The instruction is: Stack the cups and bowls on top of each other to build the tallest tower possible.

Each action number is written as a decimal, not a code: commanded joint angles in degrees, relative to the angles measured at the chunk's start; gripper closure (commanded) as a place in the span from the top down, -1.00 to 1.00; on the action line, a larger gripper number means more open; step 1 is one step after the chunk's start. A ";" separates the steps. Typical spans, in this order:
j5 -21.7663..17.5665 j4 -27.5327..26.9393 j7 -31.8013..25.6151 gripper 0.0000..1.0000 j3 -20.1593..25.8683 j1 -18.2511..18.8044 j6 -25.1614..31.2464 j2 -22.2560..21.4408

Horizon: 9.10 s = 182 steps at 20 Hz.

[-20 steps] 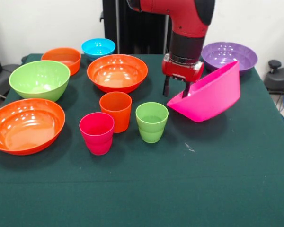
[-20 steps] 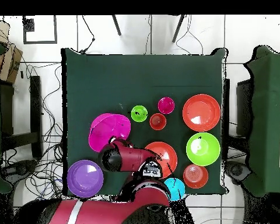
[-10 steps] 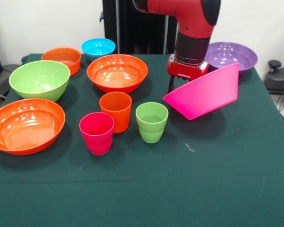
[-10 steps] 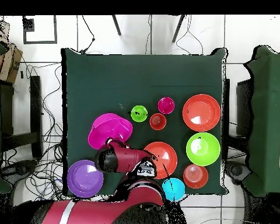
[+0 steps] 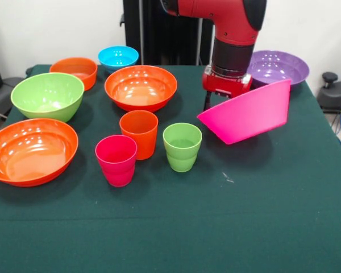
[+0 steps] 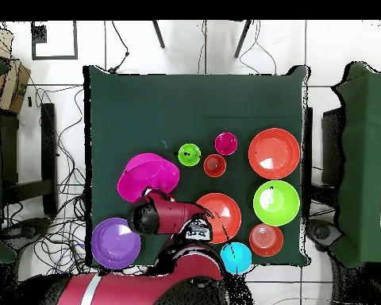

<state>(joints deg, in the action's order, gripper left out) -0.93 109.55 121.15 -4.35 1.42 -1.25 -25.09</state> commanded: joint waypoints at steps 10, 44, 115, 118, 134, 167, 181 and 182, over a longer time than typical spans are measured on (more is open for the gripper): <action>2.73 -5.21 4.75 1.00 7.75 1.96 10.15 -7.00; 2.55 -2.58 7.04 -1.00 7.73 1.44 7.16 -10.03; 3.86 17.41 2.77 -1.00 29.11 23.56 15.14 -30.83; 2.85 18.69 2.02 -1.00 32.21 27.14 14.17 -30.67; -1.19 20.09 3.95 -1.00 37.69 33.18 6.11 -24.55; -7.61 21.52 1.93 -1.00 54.29 46.89 3.25 -15.83; -14.54 16.49 -3.90 -1.00 56.05 53.36 6.57 -5.46; -14.68 16.68 -4.11 -1.00 56.80 54.27 7.44 -5.36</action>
<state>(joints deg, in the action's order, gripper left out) -11.21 131.70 121.15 48.84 53.34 0.82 -35.08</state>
